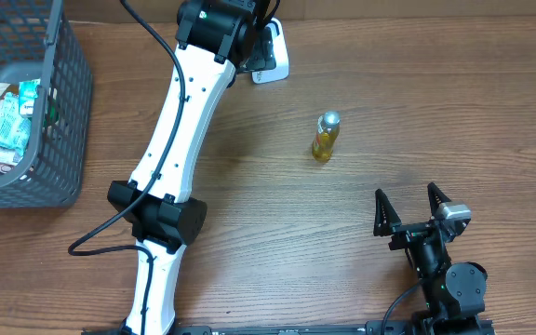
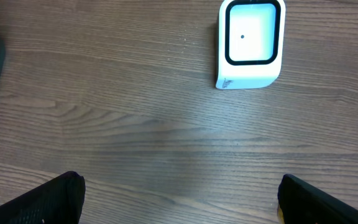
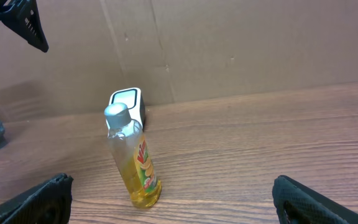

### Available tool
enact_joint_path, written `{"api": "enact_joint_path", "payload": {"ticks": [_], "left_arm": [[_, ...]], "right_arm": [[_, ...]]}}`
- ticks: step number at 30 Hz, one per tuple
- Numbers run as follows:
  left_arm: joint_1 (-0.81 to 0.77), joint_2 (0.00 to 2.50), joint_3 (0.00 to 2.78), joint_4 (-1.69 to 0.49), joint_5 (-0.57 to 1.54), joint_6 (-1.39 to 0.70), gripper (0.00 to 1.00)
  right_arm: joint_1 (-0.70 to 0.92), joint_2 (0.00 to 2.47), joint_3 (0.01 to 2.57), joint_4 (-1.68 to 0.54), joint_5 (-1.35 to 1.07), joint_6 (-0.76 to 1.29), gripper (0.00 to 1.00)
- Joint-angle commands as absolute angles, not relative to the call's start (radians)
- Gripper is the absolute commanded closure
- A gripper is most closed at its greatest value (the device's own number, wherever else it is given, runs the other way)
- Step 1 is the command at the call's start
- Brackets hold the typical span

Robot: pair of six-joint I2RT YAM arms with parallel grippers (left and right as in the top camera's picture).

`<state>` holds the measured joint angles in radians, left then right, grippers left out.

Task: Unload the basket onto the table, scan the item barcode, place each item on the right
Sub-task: 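Move the left gripper back into the grey basket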

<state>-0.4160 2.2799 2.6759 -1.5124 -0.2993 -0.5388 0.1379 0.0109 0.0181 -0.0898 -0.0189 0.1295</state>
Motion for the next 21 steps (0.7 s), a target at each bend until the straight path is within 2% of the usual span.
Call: {"api": "enact_joint_path", "payload": {"ticks": [1, 10, 14, 21], "left_arm": [[-0.406, 2.278, 2.684, -1.514, -0.294, -0.517, 0.0], [-0.405, 2.278, 2.684, -1.507, -0.294, -0.52, 0.0], [-0.397, 2.275, 2.688, -1.502, -0.358, -0.472, 0.0], [-0.296, 2.225, 2.798, -1.517, -0.367, -0.422, 0.0]], "right_arm": [[0.134, 0.003, 0.008, -0.084, -0.012, 0.122, 0.0], [0.134, 0.003, 0.008, -0.084, -0.012, 0.122, 0.0], [0.134, 0.003, 0.008, -0.084, -0.012, 0.122, 0.0], [0.134, 0.003, 0.008, -0.084, -0.012, 0.122, 0.0]]}}
